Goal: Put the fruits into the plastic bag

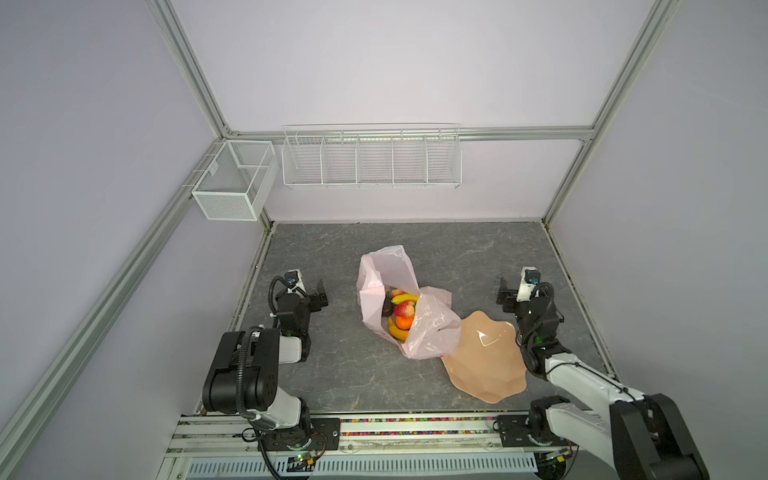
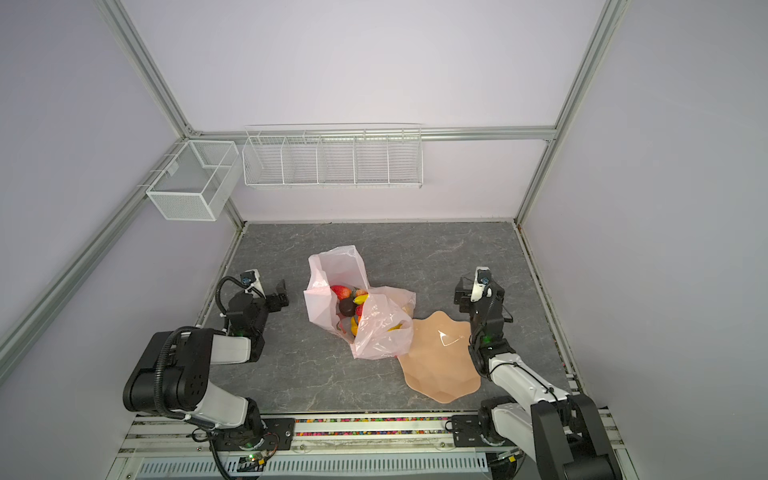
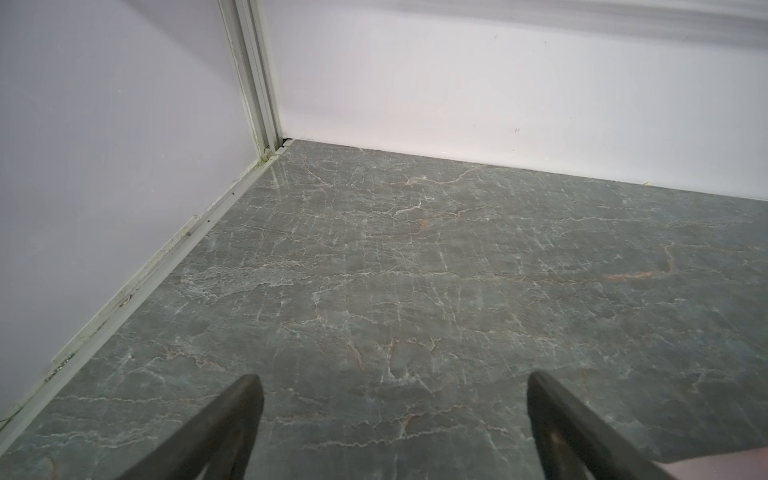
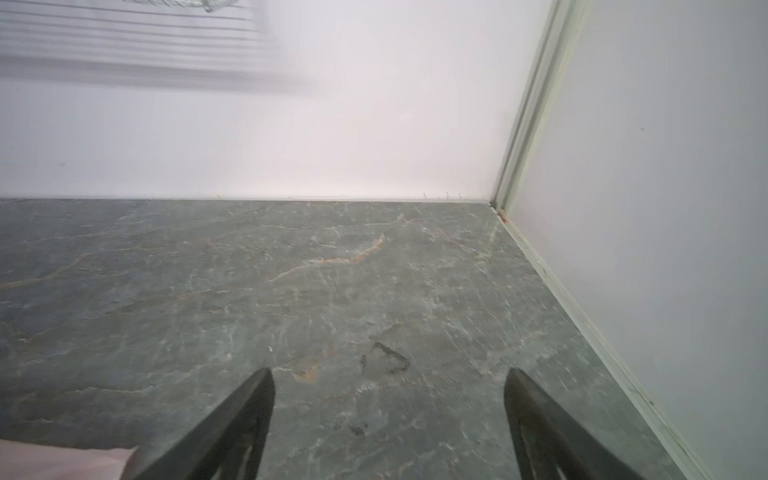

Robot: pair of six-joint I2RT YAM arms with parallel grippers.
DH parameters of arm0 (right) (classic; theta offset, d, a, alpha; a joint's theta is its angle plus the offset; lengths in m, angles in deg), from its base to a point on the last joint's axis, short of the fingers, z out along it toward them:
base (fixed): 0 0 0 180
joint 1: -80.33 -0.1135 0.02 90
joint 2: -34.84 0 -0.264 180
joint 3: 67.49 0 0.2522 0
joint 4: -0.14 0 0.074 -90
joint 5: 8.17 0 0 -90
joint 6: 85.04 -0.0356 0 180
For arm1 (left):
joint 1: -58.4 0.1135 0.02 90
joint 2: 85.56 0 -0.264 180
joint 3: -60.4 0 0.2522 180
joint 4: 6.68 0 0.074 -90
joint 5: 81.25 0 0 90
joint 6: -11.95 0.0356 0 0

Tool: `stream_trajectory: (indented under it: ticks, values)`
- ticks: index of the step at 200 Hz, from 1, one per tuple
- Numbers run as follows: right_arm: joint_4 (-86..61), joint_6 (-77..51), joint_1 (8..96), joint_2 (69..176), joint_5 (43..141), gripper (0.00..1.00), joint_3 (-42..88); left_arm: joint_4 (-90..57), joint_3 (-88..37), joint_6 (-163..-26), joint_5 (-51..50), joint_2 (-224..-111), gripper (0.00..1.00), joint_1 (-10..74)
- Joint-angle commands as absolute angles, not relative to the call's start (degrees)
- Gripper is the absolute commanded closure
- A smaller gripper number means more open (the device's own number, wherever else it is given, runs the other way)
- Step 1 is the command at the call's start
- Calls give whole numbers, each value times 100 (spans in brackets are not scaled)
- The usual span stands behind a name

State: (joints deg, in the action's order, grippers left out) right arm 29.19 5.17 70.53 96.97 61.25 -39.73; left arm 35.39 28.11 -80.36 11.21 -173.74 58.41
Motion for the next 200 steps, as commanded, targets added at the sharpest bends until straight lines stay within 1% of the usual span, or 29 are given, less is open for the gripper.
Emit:
stream_trajectory:
  ticks: [1,16,26,53,71,79,93,102,109,200]
  values:
    - [3362,621,7207,10160,6152,11,-4188,3599,2687,-7942,1000,-17405,1,5884]
    - [3920,874,7195,10822,6115,11,-4034,3550,2659,-7924,964,-17408,1,5884]
    - [3993,1020,7224,11097,6082,11,-3901,3549,2644,-7923,978,-17418,1,5884]
    - [4937,1020,7374,12050,6276,11,-3889,3260,2512,-8012,1176,-17409,1,5884]
    - [5291,894,7440,12461,6052,11,-3854,3265,2509,-8011,1181,-17410,1,5884]
    - [5033,887,7461,12447,6079,11,-3729,3272,2507,-8016,1184,-17420,1,5884]
    - [3945,651,7634,12311,6220,11,-3296,3248,2499,-8016,1198,-17415,1,5884]
    - [3856,489,7903,12293,6673,11,-3266,3209,2475,-7988,1184,-17426,1,5879]
    - [3736,485,7904,12249,6701,11,-3235,3171,2454,-7979,1178,-17425,1,5875]
    - [3826,509,7883,12265,6646,11,-3264,3121,2422,-7972,1225,-17435,1,5866]
